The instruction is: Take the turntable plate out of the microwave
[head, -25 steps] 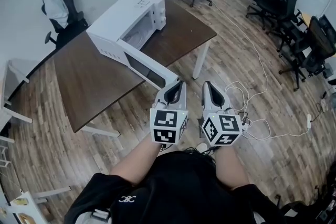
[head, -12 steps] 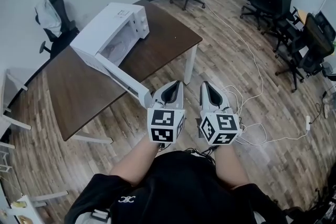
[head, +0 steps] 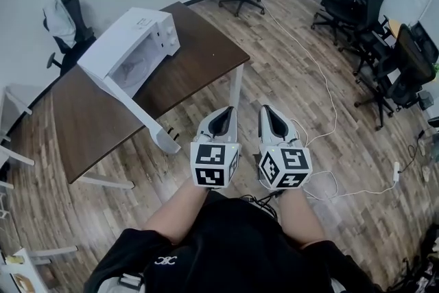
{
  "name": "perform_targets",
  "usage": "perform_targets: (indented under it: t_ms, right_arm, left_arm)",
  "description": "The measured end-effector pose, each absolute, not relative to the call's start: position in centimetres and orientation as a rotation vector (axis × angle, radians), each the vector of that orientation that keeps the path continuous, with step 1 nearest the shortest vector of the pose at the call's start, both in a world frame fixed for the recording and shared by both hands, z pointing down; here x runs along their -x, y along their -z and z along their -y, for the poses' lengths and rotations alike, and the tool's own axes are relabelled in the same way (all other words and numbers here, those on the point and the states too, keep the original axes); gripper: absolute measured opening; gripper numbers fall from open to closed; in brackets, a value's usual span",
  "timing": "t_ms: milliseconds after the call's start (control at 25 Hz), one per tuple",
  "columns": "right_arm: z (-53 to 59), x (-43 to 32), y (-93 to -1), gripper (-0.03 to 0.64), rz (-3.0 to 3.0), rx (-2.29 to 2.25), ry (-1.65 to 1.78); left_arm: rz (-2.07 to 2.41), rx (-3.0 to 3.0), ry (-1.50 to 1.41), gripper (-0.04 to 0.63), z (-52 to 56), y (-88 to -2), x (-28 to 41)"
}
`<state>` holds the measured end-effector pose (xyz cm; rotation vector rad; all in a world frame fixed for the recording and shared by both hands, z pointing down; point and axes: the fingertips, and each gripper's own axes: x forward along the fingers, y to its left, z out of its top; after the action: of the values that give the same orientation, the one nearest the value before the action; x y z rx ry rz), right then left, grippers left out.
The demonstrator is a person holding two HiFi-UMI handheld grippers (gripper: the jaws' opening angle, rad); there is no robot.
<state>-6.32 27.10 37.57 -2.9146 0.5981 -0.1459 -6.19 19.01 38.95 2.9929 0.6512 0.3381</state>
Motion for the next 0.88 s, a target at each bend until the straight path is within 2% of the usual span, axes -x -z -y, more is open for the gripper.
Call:
perform_targets:
  t_ms: [480,880]
  right_arm:
    - [-30.8,2.9,-39.6,0.009,-0.559,2.915,0.19]
    - [-32.9,-4.7,-40.7,0.009,-0.528,2.9,0.248]
  left_arm:
    - [-0.699,-2.997,-0.366,0.011,-23.0,-40.1,1.9]
    - [-0.747,-2.964,-0.377,0.011,-25.6,-40.8,-5.8]
